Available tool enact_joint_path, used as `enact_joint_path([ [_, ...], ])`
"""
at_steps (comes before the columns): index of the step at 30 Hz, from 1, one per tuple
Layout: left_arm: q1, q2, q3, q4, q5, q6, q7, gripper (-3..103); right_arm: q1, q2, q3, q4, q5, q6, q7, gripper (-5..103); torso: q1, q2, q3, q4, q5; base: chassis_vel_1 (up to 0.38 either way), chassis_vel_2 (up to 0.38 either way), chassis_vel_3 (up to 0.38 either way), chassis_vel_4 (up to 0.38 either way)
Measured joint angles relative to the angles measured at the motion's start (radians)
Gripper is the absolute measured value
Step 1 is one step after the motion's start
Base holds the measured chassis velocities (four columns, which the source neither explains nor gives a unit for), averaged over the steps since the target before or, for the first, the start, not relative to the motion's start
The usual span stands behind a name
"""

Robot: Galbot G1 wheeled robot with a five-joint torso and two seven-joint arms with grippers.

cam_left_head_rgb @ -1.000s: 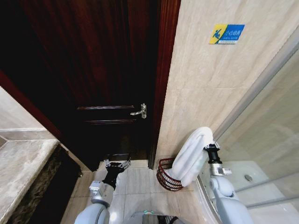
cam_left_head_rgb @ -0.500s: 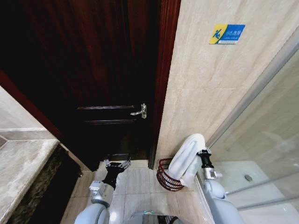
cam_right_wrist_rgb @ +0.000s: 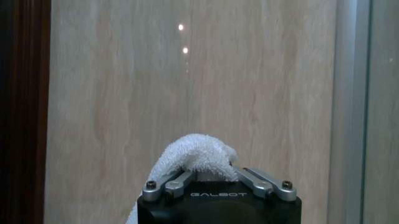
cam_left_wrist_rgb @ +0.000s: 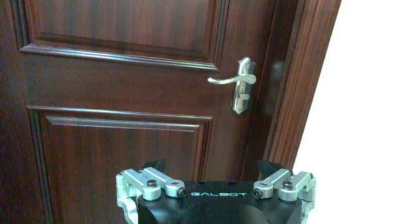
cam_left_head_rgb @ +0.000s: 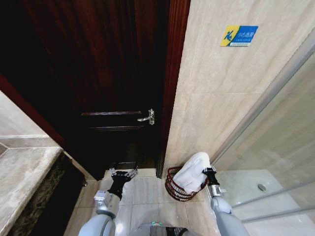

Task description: Discard the used towel into the hamper.

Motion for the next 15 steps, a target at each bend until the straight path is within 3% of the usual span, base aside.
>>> enact_joint_path([
  [15,0.0,0.0,0.0,0.0,0.0,0.0,0.0,99,0.121,0.05,0.037,-0.319,-0.088,0.022,-0.012,8,0.0,0.0,0.0,0.0,-0.0002,0.0,0.0,0.0,0.0],
])
